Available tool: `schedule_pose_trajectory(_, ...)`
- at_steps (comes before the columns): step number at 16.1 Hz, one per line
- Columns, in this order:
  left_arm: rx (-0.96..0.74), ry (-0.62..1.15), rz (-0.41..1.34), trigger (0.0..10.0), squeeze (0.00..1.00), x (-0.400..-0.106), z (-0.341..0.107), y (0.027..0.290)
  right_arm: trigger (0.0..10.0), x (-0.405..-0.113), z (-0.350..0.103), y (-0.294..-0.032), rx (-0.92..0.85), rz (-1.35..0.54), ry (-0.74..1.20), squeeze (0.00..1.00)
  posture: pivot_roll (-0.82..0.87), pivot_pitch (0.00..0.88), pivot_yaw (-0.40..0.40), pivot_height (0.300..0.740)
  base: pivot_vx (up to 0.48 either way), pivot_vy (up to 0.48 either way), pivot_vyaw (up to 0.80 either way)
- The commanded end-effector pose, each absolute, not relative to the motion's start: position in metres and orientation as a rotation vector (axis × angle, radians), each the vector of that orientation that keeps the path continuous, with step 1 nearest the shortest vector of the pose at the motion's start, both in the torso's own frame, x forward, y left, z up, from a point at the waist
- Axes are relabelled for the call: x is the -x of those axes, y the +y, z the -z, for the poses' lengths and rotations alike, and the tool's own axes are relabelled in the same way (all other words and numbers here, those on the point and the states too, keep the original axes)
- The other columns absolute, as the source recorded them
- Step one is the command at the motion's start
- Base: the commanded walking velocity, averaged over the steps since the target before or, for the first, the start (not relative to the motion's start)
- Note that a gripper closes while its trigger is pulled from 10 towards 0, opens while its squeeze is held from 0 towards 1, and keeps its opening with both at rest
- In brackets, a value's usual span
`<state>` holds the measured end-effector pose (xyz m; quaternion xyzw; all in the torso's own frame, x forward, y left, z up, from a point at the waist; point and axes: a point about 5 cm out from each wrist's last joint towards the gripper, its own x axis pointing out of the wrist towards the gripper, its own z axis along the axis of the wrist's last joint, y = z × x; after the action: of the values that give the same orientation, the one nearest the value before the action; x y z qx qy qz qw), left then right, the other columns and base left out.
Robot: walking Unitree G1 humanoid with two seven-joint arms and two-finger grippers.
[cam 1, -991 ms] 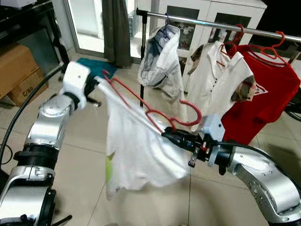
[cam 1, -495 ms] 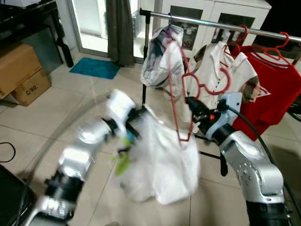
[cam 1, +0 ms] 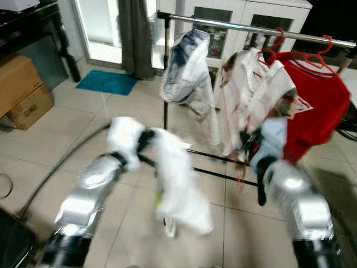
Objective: Hang hanger
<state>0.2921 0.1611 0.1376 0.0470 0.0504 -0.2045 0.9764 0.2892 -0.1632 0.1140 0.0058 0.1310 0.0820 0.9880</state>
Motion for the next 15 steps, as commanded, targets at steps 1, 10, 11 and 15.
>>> schedule_pose_trajectory(1,-0.089,0.107,0.355,10.0,0.00,-0.289,-0.138,0.164,10.0,-0.285,-0.113,-0.177,0.050,-0.069,0.274,0.00,-0.09,0.000,-0.061,0.740,0.000,0.000,-0.80)
schedule_pose_trajectory(10,-0.027,0.122,0.354,10.0,0.00,-0.285,-0.137,0.144,10.0,-0.269,-0.113,-0.183,-0.054,-0.002,0.261,0.00,-0.11,0.000,-0.005,0.740,0.000,0.000,-0.80)
schedule_pose_trajectory(11,-0.033,0.127,0.352,10.0,0.00,-0.285,-0.137,0.145,10.0,-0.269,-0.114,-0.182,-0.055,-0.006,0.248,0.00,-0.11,0.000,-0.004,0.740,0.000,0.000,-0.79)
schedule_pose_trajectory(15,-0.081,0.132,0.345,10.0,0.00,-0.283,-0.139,0.147,10.0,-0.273,-0.118,-0.175,-0.033,-0.038,0.212,0.00,-0.08,0.000,-0.028,0.740,0.000,0.000,-0.80)
